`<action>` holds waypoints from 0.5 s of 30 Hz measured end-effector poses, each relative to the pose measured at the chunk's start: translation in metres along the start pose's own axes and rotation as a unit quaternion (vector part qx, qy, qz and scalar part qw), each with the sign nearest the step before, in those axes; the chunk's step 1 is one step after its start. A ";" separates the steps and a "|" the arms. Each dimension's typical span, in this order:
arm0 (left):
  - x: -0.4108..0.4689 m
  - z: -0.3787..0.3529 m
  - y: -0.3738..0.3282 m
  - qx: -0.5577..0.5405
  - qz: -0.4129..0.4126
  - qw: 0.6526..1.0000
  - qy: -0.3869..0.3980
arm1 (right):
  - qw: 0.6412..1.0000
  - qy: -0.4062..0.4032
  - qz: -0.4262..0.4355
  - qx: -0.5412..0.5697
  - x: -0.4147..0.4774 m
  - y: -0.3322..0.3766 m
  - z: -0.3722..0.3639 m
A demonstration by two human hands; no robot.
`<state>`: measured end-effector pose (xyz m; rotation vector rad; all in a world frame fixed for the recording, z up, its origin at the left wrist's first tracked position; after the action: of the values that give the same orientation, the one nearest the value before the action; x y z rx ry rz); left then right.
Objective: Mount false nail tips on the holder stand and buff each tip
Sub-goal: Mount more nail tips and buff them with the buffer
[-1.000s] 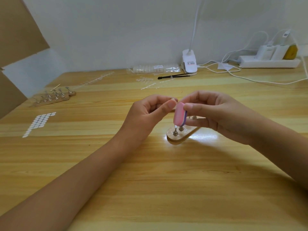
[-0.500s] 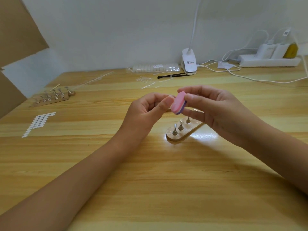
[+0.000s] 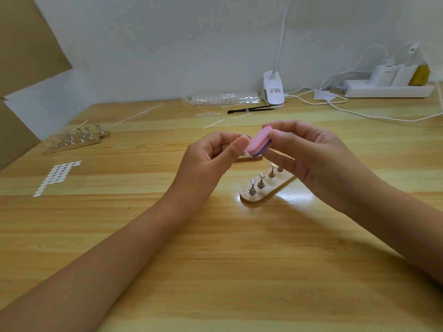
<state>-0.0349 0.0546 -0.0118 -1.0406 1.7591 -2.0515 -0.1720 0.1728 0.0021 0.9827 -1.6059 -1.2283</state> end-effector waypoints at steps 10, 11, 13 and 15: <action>0.000 0.000 0.004 -0.011 -0.006 1.000 -0.006 | 1.000 0.015 0.000 0.002 -0.002 -0.002 -0.005; 0.000 0.000 0.004 -0.011 -0.007 1.000 -0.007 | 1.000 0.003 0.011 0.005 -0.002 -0.002 -0.005; 0.001 0.001 0.003 -0.010 -0.009 1.000 -0.010 | 0.998 -0.046 0.041 0.031 0.000 -0.001 -0.002; 0.001 0.002 0.004 -0.009 -0.006 1.000 -0.009 | 0.997 -0.055 0.040 0.037 0.001 0.001 0.000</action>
<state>-0.0352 0.0519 -0.0150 -1.0738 1.7696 -2.0302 -0.1722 0.1725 0.0029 0.9002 -1.7721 -1.1925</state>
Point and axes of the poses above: each hand's wrist, its own x-axis towards the middle knuckle, its own z-axis out of the back of the hand, y = z × x, the point moved 2 cm from there along x, towards the middle knuckle, and after that the axes turned 6 degrees about -x, right-handed, at the moved point
